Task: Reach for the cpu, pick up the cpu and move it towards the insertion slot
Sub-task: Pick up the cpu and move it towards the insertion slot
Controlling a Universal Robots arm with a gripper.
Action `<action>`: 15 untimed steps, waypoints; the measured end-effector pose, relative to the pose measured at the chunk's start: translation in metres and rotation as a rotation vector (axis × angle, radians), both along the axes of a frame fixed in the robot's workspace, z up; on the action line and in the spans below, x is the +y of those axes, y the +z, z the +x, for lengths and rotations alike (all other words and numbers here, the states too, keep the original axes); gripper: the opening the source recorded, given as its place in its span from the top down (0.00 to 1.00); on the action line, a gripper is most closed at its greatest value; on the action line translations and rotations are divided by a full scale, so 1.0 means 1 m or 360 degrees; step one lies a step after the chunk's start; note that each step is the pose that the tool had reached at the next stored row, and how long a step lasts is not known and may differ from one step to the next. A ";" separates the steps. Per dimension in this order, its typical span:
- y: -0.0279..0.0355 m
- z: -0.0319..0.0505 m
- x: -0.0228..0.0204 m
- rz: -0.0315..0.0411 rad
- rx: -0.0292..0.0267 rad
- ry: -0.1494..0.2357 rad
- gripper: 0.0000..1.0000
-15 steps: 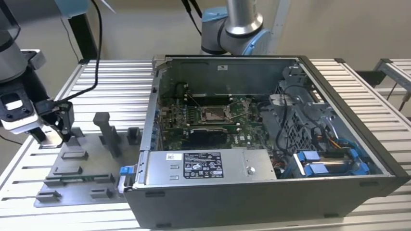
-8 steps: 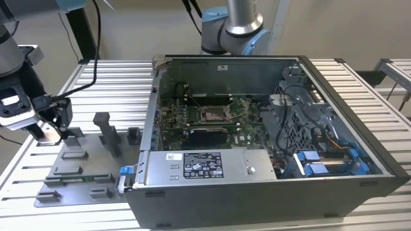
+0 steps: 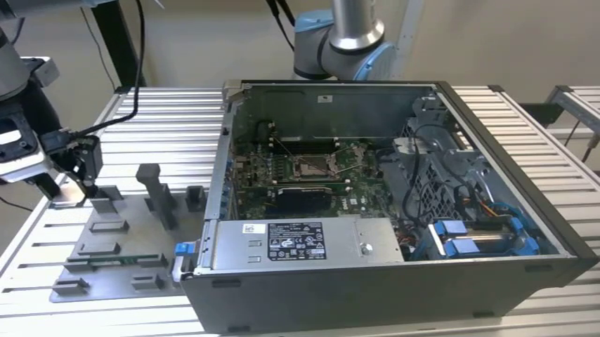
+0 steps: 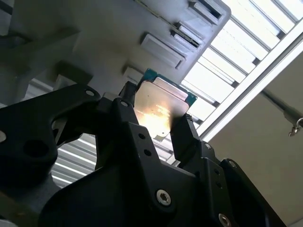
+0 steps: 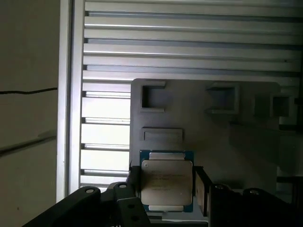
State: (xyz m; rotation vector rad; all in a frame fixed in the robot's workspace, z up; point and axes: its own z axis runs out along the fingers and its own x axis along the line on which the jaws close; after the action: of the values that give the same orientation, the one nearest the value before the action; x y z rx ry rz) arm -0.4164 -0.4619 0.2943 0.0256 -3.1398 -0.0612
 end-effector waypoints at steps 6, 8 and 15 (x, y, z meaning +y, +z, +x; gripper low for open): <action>0.0097 0.0000 0.0000 0.0000 -0.00003 0.0000 1.00; 0.0125 0.0000 0.0000 0.0000 -0.00002 0.0000 1.00; 0.0180 -0.0001 0.0000 0.0000 -0.00005 0.0000 1.00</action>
State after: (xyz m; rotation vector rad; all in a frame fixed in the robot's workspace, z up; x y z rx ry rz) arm -0.4165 -0.4619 0.3123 0.0258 -3.1401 -0.0615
